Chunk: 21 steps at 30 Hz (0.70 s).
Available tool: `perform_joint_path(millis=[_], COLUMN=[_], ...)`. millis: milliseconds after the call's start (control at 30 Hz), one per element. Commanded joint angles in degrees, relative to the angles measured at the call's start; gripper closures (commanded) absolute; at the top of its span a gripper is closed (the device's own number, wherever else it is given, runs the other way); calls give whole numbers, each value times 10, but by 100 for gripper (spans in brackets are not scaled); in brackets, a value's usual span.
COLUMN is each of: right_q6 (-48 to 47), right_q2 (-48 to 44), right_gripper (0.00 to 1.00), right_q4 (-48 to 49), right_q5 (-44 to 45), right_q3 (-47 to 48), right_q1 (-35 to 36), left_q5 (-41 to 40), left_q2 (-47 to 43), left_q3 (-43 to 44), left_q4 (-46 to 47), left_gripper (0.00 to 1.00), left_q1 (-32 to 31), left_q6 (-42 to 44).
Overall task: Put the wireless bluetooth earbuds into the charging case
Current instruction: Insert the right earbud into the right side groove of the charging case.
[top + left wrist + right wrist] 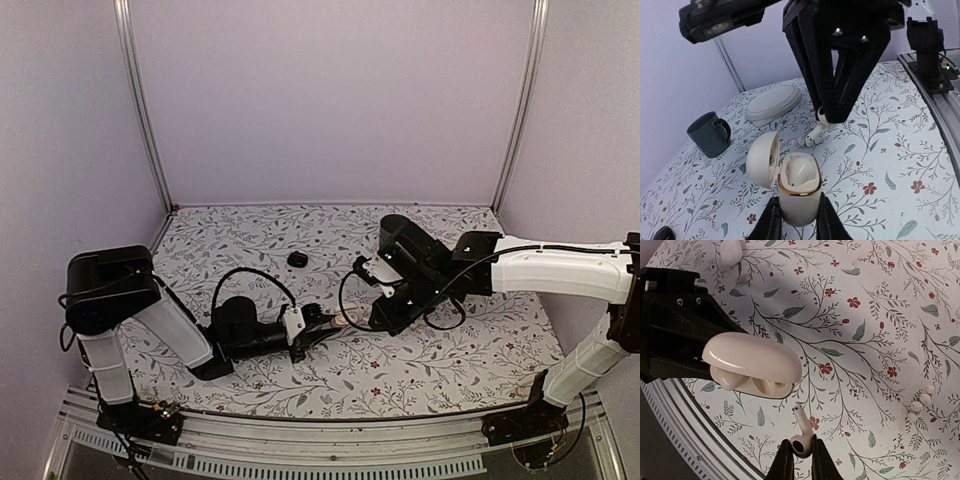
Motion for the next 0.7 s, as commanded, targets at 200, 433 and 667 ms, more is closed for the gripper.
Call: perform_joint_path(millis=[200,433,667], right_q6=[-16,-11,54], right_q2=[19,15,-33], right_gripper=[89,89,85], right_q4=[-35,-42,1], right_q5=[-7,5,-3], right_q3=[27,25,-30], right_q1=[-2,-2,-82], left_q5=[-10,-19,-70], left_q2=[18,28,20], left_q3=[22,24,-9], left_q4=[-5,-4,68], left_gripper=[100,100,100], left_q1=[-26,-26,-17], left_q6=[35,33,-25])
